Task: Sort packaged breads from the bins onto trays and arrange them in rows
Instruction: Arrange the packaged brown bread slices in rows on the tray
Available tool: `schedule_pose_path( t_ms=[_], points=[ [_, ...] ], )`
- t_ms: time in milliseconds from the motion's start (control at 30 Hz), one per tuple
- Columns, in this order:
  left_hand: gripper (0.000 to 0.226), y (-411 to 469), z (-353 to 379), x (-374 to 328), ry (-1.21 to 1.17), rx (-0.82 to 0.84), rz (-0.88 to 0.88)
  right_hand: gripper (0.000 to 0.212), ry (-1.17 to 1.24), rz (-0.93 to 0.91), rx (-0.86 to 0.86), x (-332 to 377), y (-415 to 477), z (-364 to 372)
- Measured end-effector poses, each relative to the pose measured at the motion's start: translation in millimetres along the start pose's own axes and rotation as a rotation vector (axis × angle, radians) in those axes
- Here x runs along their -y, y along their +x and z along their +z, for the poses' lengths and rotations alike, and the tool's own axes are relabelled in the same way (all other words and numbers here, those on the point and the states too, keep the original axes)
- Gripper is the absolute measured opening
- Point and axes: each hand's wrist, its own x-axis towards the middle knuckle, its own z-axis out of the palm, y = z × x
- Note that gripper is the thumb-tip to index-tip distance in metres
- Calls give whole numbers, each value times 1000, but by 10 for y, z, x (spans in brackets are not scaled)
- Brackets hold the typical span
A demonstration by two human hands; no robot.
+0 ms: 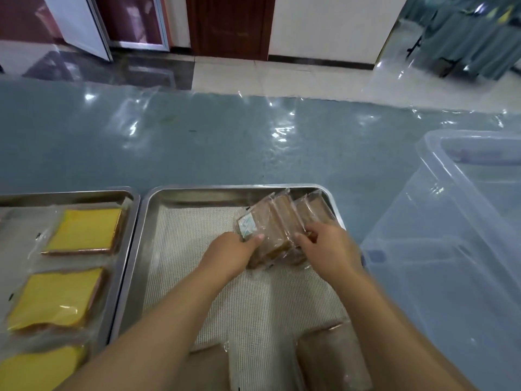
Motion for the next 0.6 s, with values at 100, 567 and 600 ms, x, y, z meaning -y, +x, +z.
schedule_pose_path(
  t_ms=[100, 567, 600],
  points=[
    [44, 46, 97, -21, -145, -7, -66, 26, 69, 2, -5, -4, -2, 25],
    [43, -505, -371, 233, -497, -355, 136, 11, 549, 75, -50, 40, -317, -88],
    [40, -565, -427, 292, -431, -401, 183, 9, 560, 68, -65, 58, -350, -102]
  ],
)
